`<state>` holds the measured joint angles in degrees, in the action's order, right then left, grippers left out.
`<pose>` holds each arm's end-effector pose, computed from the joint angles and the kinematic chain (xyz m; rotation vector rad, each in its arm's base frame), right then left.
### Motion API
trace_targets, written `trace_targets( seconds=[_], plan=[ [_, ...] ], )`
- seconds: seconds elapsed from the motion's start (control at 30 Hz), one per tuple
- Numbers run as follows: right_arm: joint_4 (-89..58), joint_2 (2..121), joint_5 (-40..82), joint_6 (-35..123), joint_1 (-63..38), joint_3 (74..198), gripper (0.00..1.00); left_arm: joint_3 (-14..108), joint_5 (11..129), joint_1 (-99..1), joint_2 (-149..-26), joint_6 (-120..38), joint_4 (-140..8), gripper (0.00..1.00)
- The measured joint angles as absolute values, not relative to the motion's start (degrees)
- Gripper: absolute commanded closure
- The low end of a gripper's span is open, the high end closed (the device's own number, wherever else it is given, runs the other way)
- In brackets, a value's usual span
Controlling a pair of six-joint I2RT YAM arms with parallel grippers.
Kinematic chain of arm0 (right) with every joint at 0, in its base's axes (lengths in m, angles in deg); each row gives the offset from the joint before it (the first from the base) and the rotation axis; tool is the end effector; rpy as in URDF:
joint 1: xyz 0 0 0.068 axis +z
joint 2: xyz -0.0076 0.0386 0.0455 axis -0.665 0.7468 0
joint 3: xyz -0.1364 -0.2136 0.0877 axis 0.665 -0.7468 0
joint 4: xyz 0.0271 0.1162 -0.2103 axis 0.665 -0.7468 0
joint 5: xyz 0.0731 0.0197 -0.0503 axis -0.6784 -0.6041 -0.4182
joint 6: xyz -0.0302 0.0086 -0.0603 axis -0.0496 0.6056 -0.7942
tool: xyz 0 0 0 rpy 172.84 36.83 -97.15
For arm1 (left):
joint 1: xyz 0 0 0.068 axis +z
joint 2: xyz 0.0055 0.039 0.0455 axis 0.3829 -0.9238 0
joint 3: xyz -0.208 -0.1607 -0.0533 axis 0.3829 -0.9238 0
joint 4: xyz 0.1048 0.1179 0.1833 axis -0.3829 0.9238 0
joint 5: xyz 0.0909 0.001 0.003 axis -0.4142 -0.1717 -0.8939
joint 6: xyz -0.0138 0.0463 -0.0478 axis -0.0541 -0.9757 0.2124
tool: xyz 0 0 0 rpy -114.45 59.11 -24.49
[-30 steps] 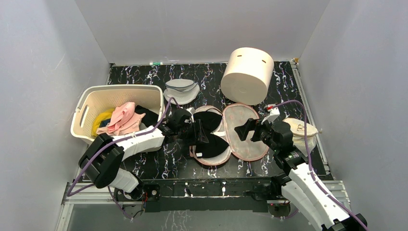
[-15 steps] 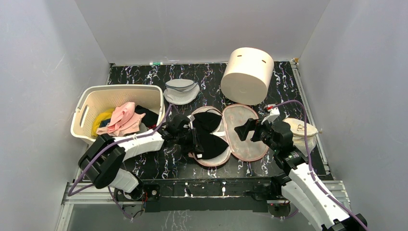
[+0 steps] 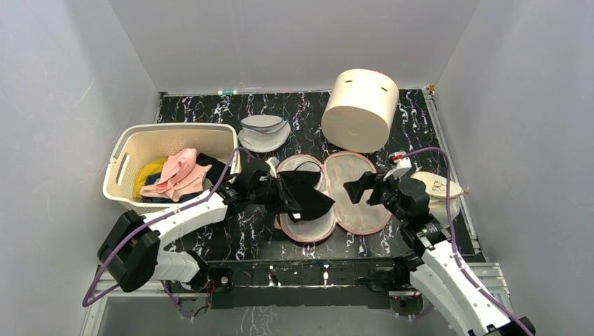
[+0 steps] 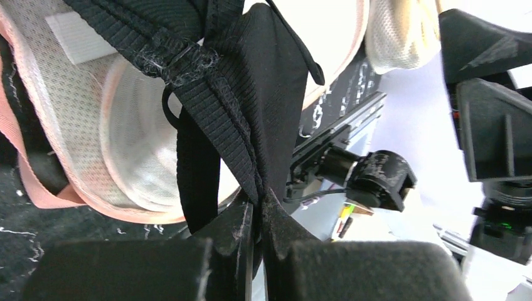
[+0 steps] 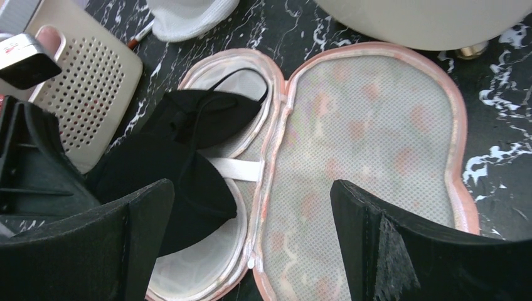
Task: Unzip the laundry bag and remove the bra
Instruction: Pick up the bra from the laundry bag, then place the bra in the bin.
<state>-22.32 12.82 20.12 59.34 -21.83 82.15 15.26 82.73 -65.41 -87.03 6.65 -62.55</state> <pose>0.1423 0.0603 0.2300 -0.0680 1.9368 0.6436 0.1870 -0.2005 0.2134 -0.1170 2.5160 -1.2885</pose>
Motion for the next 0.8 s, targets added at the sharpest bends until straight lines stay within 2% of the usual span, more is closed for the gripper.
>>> trace_targets(
  seconds=[0.27, 0.47, 0.8],
  plan=[
    [-22.69, 7.97, 29.63, 61.96, -21.83, 80.95, 0.04, 17.47, 83.74, -62.87, -83.19, 14.34, -63.99, 1.00],
    [-22.76, 6.89, 31.73, 62.69, -21.83, 80.47, 0.04, 23.20, 84.89, -59.14, -81.39, 17.16, -65.02, 1.00],
    [-22.78, 8.07, 31.62, 62.66, -21.83, 80.45, 0.04, 43.96, 89.79, -46.98, -84.87, 17.73, -63.95, 1.00]
  ],
)
